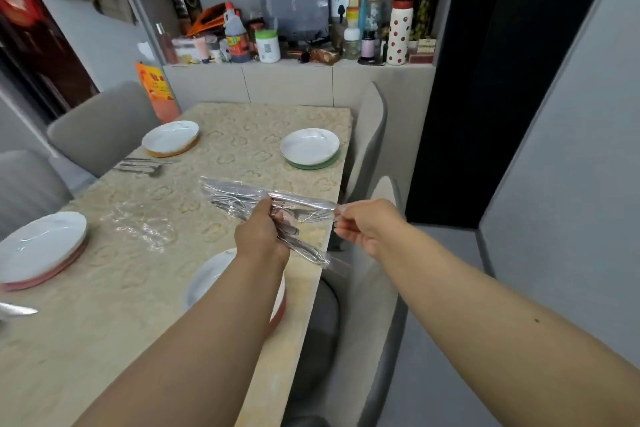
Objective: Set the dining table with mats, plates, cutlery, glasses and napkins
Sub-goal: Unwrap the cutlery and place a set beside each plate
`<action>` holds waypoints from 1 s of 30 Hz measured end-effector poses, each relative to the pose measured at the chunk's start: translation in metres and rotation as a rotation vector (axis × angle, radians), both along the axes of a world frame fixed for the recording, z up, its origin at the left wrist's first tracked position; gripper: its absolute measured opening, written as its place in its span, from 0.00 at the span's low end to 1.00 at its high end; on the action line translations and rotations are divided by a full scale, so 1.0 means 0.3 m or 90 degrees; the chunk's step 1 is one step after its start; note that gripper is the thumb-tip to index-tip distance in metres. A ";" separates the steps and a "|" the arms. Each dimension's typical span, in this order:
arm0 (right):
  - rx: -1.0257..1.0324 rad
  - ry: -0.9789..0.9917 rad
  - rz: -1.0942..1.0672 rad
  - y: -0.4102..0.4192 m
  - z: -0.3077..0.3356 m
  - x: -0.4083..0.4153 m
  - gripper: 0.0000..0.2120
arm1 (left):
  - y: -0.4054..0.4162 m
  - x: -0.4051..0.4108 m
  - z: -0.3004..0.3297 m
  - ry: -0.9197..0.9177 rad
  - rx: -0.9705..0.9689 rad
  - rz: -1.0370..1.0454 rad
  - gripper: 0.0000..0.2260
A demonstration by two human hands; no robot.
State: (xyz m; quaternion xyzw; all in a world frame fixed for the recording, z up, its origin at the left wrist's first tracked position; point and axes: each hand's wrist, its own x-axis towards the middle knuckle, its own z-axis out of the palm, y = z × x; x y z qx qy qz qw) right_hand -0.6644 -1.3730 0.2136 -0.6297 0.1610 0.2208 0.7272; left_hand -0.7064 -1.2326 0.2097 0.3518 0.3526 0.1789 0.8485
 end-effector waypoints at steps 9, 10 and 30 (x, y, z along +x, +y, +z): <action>0.102 0.058 0.138 0.157 -0.015 0.240 0.06 | 0.079 0.108 -0.042 0.109 0.113 0.179 0.10; 0.096 0.066 0.162 0.175 -0.018 0.265 0.06 | 0.080 0.113 -0.047 0.107 0.113 0.202 0.10; -0.004 0.053 0.420 0.340 -0.137 0.316 0.03 | 0.090 0.004 -0.148 0.080 -0.031 0.443 0.09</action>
